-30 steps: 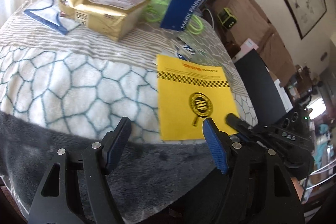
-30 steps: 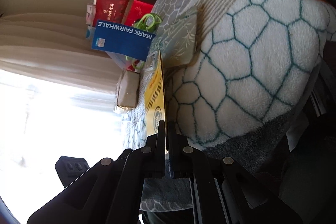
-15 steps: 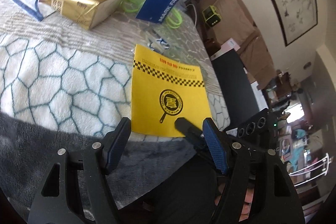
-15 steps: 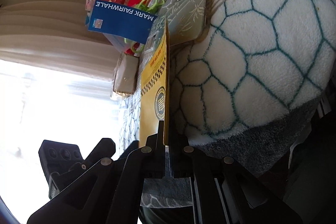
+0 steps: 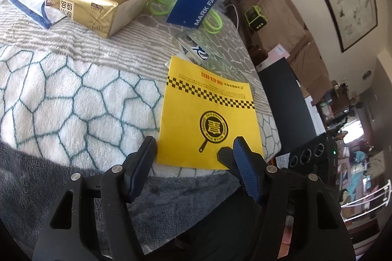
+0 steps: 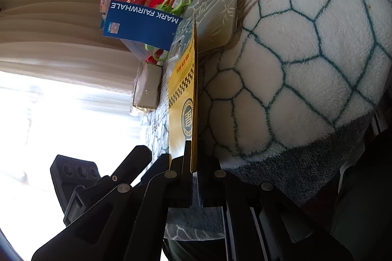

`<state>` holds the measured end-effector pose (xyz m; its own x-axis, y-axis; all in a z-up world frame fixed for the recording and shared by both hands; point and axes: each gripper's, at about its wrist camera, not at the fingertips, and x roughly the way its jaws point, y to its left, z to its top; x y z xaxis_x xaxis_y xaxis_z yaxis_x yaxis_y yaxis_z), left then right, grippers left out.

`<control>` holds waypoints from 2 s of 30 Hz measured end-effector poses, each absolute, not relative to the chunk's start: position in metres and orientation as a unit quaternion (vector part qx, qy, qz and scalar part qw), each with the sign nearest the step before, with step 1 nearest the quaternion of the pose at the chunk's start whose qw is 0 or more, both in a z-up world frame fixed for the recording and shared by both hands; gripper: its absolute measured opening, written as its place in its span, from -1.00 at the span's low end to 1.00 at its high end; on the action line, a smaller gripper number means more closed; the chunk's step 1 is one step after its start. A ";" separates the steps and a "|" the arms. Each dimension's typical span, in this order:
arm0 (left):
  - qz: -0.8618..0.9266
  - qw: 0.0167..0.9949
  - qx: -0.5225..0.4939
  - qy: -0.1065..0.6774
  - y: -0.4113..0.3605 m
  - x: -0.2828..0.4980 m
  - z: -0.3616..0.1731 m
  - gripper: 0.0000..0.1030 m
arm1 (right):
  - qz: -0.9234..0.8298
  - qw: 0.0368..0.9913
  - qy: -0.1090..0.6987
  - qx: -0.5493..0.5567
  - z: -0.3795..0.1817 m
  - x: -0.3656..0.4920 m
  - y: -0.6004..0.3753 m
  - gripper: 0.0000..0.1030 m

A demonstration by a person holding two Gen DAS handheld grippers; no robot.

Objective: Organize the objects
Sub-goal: 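Roll the right tool and close its fingers on the yellow booklet edge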

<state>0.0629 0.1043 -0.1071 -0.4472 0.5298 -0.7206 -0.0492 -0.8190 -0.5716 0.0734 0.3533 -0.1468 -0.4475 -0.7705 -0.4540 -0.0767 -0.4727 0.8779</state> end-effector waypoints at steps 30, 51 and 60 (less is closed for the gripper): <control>0.801 0.211 -0.495 -0.265 0.113 0.067 -0.100 -0.08 | -0.690 0.252 -0.504 0.453 -0.156 0.072 0.328 -1.00; 0.793 0.175 -0.495 -0.308 0.107 0.052 -0.125 -0.65 | -0.680 0.255 -0.520 0.449 -0.142 0.051 0.236 -0.99; 0.792 0.181 -0.495 -0.308 0.107 0.054 -0.124 -0.99 | -0.675 0.253 -0.533 0.444 -0.137 0.037 0.204 -0.93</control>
